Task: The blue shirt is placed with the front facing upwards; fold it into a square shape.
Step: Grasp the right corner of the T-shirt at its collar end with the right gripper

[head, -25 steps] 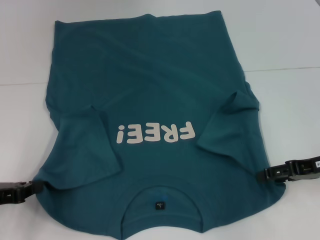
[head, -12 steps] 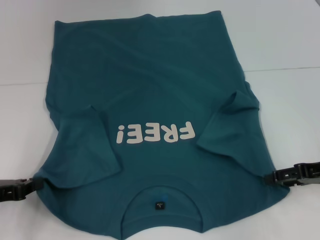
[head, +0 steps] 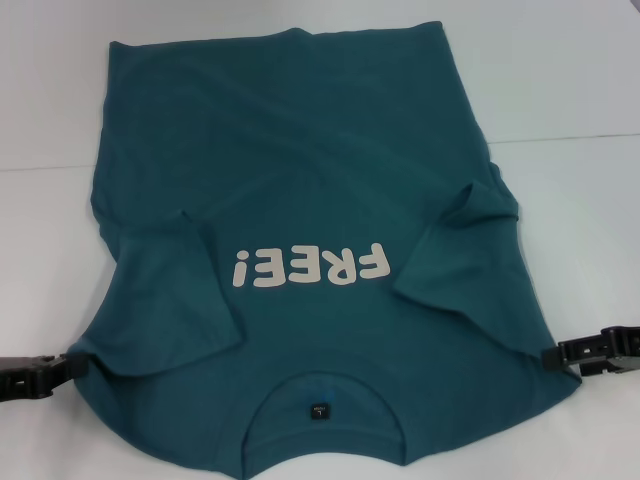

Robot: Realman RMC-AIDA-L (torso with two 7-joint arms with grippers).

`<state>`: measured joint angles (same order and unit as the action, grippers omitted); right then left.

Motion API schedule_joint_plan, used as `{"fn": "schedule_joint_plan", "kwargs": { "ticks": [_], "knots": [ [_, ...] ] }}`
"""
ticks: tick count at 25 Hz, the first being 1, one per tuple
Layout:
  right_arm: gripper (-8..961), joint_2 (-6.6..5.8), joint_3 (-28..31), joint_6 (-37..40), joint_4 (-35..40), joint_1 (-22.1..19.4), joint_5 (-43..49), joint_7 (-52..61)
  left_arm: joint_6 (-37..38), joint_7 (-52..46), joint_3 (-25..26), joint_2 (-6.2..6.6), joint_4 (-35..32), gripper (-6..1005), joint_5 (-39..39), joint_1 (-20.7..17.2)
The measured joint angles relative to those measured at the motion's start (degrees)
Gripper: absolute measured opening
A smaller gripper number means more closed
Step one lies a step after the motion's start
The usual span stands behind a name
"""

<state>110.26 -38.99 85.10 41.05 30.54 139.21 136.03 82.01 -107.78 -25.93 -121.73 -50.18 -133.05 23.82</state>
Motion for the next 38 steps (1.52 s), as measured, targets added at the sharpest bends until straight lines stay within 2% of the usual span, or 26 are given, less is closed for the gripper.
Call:
{"fn": "schedule_joint_plan", "kwargs": {
  "ticks": [25, 33, 38],
  "knots": [
    [819, 1.03, -0.21, 1.39, 0.43, 0.99, 1.51, 0.62, -0.8, 0.21, -0.09, 0.09, 0.53, -2, -0.01, 0.14],
    [819, 2.27, -0.21, 2.08, 0.43, 1.91, 1.32, 0.1, -0.8, 0.44, -0.04, 0.1, 0.62, -1, -0.01, 0.18],
    [814, 2.38, -0.17, 2.34, 0.46, 1.83, 1.37, 0.21, -0.79, 0.55, -0.01, 0.1, 0.62, -2, -0.01, 0.18]
  ]
}}
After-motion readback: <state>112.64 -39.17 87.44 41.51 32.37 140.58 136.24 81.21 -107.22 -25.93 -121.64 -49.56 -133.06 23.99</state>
